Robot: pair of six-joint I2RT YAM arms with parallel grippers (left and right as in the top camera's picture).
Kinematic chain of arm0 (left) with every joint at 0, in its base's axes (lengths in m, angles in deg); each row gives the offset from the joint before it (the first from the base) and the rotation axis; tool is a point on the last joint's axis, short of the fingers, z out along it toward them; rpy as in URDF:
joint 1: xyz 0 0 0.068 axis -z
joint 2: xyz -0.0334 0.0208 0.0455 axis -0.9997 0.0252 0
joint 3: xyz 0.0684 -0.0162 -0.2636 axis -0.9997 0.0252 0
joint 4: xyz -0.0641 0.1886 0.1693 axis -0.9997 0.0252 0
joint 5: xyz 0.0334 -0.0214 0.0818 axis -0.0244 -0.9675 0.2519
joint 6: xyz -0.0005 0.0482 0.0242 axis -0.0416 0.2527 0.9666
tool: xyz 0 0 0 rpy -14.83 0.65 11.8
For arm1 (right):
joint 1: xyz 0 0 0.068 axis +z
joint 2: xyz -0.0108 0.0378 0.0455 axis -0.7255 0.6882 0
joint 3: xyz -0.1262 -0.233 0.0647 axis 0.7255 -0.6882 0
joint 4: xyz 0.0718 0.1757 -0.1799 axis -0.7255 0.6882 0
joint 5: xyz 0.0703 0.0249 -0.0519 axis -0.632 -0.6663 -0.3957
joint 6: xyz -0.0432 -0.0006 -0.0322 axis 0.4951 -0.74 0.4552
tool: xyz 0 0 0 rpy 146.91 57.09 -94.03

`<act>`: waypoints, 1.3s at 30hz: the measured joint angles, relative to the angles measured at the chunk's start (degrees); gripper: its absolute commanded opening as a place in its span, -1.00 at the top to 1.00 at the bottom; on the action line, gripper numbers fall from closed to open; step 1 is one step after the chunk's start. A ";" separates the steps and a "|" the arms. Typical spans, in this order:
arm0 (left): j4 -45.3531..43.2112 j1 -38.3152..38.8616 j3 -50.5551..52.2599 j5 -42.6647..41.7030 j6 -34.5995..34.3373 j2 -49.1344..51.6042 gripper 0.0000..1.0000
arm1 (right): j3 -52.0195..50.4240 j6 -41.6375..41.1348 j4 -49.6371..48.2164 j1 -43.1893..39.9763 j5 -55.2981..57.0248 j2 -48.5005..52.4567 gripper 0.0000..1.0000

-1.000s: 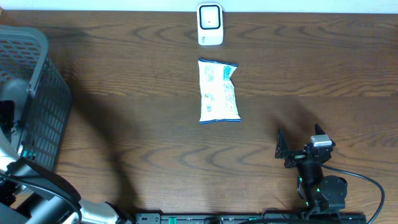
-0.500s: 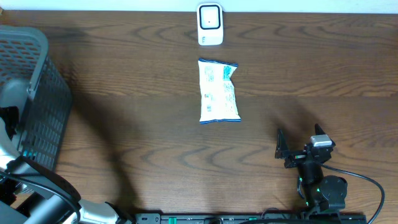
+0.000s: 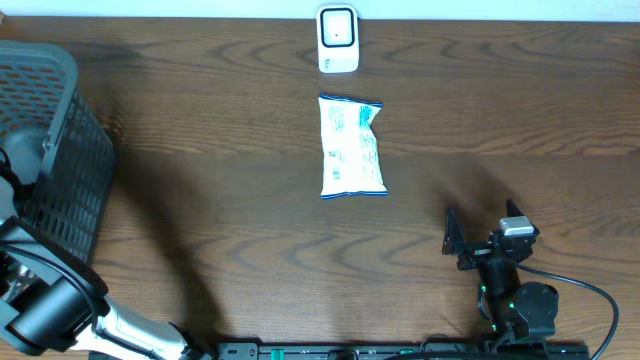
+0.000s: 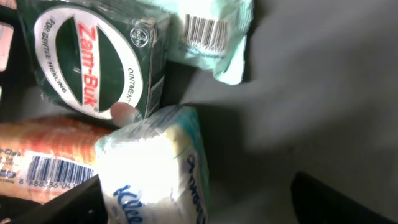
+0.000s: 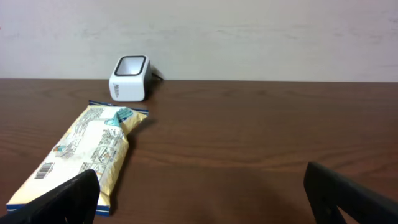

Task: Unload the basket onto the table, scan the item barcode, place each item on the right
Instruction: 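Grasp the green Kleenex tissue pack in the basket with the left gripper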

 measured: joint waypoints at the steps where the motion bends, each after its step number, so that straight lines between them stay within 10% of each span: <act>1: -0.28 0.00 0.00 0.00 0.00 0.00 -0.68 | 0.00 0.00 0.00 0.00 0.00 0.00 -0.99; 24: -1.31 0.00 -0.02 -0.09 2.10 -9.97 0.48 | 0.00 0.00 0.00 0.00 0.00 0.00 -0.99; 29: -1.29 0.00 -0.07 -0.07 2.19 -14.47 0.46 | 0.00 0.00 0.00 0.00 0.00 0.00 -0.99; 32: -1.01 0.00 -0.07 -0.22 2.43 -15.72 -0.33 | 0.00 0.00 0.00 0.00 0.00 0.00 -0.98; 39: -0.98 0.00 -0.15 -0.44 2.10 -13.05 -0.41 | 0.00 0.00 0.00 0.00 0.00 0.00 -0.99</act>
